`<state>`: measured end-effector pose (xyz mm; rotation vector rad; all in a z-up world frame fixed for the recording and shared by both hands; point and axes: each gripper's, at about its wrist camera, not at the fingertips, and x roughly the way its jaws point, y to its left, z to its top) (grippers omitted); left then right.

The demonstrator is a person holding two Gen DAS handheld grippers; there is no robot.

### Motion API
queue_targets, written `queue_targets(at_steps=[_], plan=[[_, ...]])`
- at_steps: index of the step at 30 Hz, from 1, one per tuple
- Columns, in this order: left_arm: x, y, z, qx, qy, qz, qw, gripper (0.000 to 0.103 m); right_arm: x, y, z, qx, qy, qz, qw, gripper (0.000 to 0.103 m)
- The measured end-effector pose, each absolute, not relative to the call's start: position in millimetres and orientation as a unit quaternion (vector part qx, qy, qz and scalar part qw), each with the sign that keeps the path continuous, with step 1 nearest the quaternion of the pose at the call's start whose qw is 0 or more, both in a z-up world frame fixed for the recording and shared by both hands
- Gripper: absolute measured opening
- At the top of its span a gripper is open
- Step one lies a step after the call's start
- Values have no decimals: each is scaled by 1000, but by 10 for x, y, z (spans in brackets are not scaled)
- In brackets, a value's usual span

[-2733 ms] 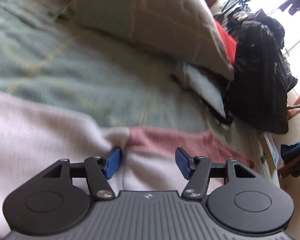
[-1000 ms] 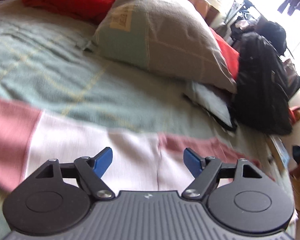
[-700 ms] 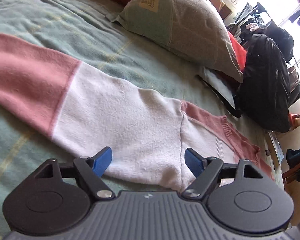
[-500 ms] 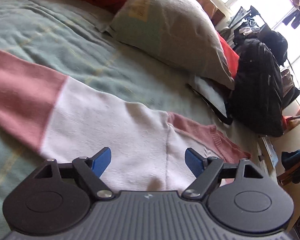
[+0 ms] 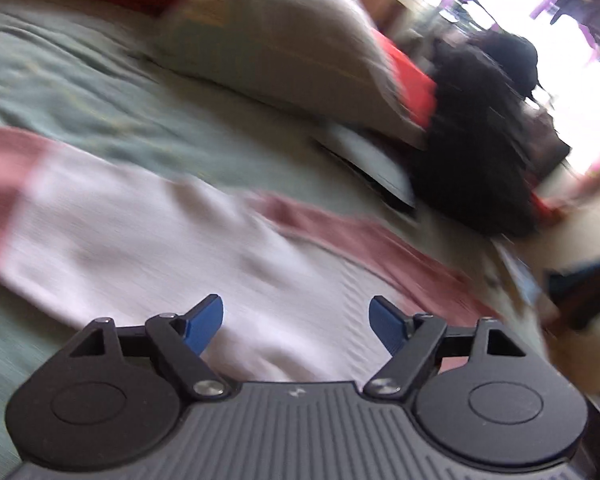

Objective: Fold clothes

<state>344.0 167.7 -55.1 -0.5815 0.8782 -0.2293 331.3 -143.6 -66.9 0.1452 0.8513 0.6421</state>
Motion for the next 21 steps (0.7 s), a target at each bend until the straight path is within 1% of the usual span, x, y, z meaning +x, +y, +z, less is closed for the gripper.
queue_targets(at_steps=[2,5,6,7,9,12,17,21], plan=[[3407,1542,-605,-283,433,-133,846,81,3312,-1437,-668,70,405,306,858,103],[3400,1512,-746,-283,450,-123,838,82,3310,-1439,-666,72,406,307,858,103],[3402,1522,-805,-285,456,-117,835,79,3309,-1440,-665,73,406,307,858,103],[3404,1532,-864,-287,462,-111,832,79,3306,-1443,-661,73,405,307,858,103],[3347,1561,-854,-294,459,-111,831,79,3312,-1452,-658,74,405,308,858,103],[3319,1509,-760,-274,467,-105,834,80,3325,-1464,-666,80,406,306,857,103],[3495,1377,-556,-245,448,-115,852,85,3312,-1436,-664,77,407,305,857,103],[3822,1345,-708,-246,453,-106,850,85,3298,-1433,-655,76,406,308,857,103]])
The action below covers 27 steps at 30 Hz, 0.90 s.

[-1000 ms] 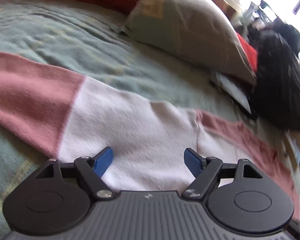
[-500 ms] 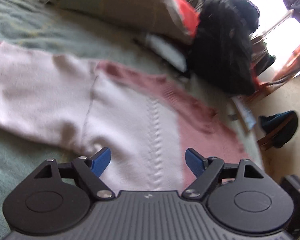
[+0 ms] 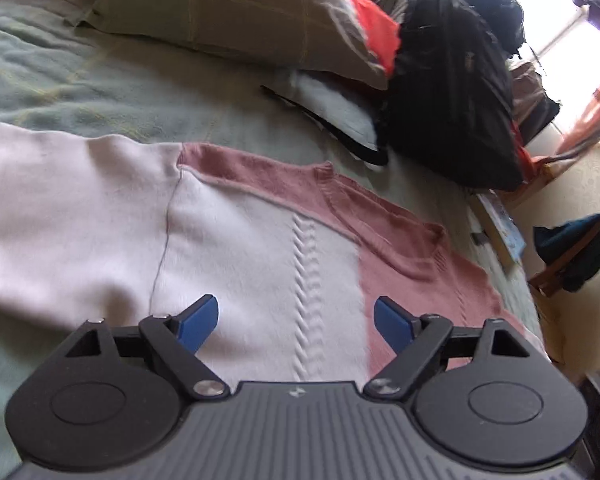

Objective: Fold clothes

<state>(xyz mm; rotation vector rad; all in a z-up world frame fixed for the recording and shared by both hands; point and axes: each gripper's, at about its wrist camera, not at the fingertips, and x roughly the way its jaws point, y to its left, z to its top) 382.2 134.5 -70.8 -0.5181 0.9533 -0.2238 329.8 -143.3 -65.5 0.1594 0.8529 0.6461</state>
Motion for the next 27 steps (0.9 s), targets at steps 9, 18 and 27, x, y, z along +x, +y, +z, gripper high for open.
queue_targets(at_steps=[9,18,27], plan=[[4446,1550,-940,-291,423,-69,855,85,3335,-1463,-685,85,410,306,855,103],[4564,1540,-846,-303,405,-67,860,85,3333,-1462,-685,85,412,306,854,103],[4719,1250,-914,-251,415,-79,871,86,3312,-1428,-675,79,410,307,855,103]])
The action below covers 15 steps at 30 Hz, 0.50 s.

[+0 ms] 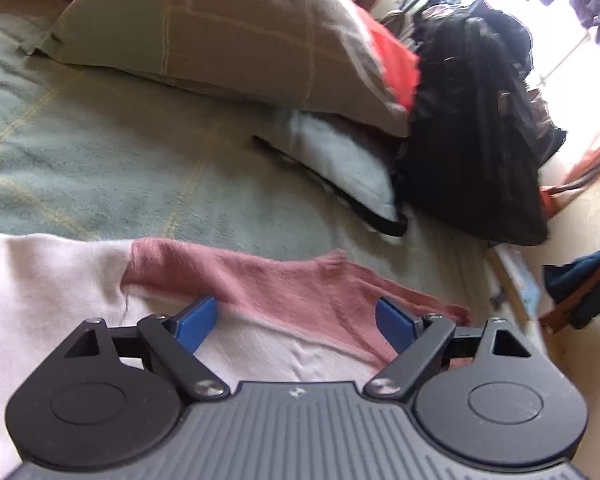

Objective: Fold clothes

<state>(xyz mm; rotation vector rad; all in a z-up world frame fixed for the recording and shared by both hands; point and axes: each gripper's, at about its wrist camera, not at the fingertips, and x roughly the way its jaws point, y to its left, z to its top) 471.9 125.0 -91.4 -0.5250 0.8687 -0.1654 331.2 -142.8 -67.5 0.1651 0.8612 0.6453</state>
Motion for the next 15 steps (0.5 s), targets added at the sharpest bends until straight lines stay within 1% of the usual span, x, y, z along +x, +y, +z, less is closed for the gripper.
queue_targets(at_steps=[2,4,8,12,15], plan=[[4779,1230,-957,-238,401,-75,881,87,3317,-1439,-675,81,410,307,855,103],[4803,1235,-909,-246,407,-67,877,87,3323,-1455,-674,83,408,307,856,103],[4608,1354,-627,-231,408,-85,879,87,3343,-1492,-688,94,410,307,854,103],[4293,1709,-385,-222,404,-70,885,88,3335,-1476,-687,92,410,305,855,103],[4152,2026,-399,-245,416,-43,875,89,3318,-1454,-678,87,410,305,856,103]])
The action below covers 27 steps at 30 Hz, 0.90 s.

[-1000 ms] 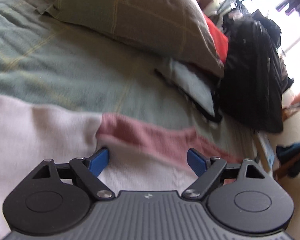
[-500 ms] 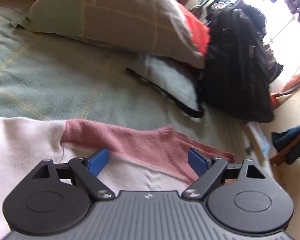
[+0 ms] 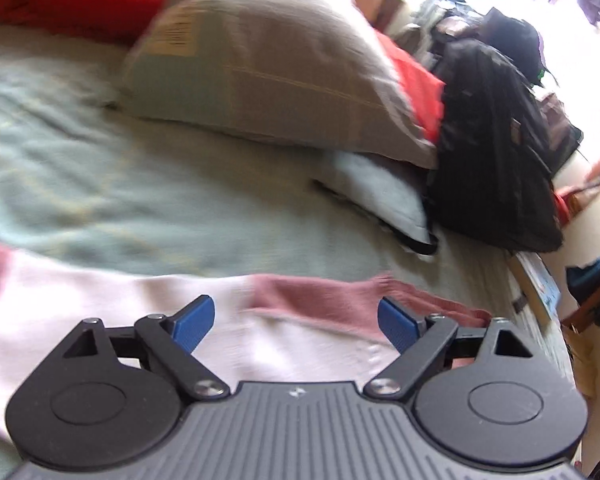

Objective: Fold clothes

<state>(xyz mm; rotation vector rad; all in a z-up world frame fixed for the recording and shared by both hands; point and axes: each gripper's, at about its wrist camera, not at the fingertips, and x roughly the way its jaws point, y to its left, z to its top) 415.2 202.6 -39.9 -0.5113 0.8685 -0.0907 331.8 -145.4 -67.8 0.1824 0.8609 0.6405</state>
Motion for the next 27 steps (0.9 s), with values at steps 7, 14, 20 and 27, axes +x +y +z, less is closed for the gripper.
queue_targets(at_steps=[7,14,20,27], plan=[[4018,2471,-735,-280,441,3,852,89,3242,-1420,-594,76,402,321,854,103],[3782,3172,-743,-347,413,36,842,89,3268,-1391,-647,71,410,313,854,103],[3657,3628,-737,-342,396,95,847,89,3249,-1350,-655,62,408,312,856,103],[3593,3997,-684,-304,373,198,854,90,3256,-1336,-674,60,408,310,857,103]])
